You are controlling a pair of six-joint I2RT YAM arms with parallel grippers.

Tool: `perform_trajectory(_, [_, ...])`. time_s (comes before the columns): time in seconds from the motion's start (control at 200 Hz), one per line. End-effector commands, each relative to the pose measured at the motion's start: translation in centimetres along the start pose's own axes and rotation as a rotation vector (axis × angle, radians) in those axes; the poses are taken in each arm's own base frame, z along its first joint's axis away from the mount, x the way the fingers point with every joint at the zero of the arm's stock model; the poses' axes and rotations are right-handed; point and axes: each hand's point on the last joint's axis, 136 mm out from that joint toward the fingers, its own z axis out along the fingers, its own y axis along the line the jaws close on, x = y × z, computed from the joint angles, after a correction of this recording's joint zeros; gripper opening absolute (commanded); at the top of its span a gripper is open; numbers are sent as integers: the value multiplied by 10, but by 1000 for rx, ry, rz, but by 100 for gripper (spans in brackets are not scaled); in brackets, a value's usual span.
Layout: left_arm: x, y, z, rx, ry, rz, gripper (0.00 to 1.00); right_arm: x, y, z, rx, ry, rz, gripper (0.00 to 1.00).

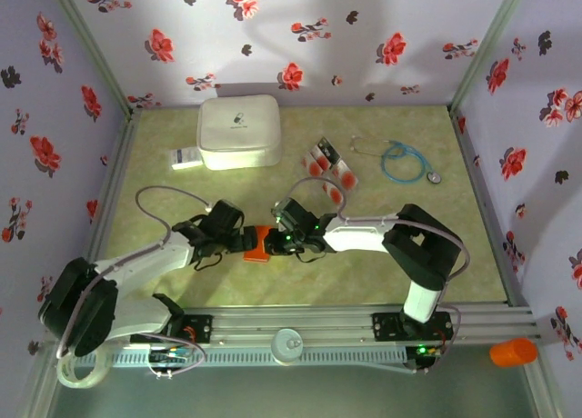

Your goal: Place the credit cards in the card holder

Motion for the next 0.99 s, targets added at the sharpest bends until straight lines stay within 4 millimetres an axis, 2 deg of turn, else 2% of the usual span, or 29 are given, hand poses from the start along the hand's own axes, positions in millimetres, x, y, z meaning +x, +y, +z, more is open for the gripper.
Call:
perform_trajectory(0.0, [7, -2, 11, -6, 11, -6, 100, 7, -5, 2, 16, 19, 7, 14])
perform_trajectory(0.135, [16, 2, 20, -52, 23, 15, 100, 0, -2, -13, 21, -16, -5, 14])
perform_trajectory(0.25, [20, 7, 21, -111, 17, 30, 100, -7, -11, -33, 84, -57, -13, 17])
perform_trajectory(0.33, [24, 9, 22, -132, 14, 31, 100, -8, -19, -39, 126, -56, -14, 22])
perform_trajectory(0.405, [26, 10, 23, -143, 10, 27, 100, -6, -27, -40, 167, -38, -19, 28])
perform_trajectory(0.525, [28, 12, 24, -145, 8, 21, 100, -5, -27, -35, 177, -15, -28, 34])
perform_trajectory(0.99, [29, 13, 24, -145, 3, 23, 100, -16, -16, -22, 161, -4, -40, 38])
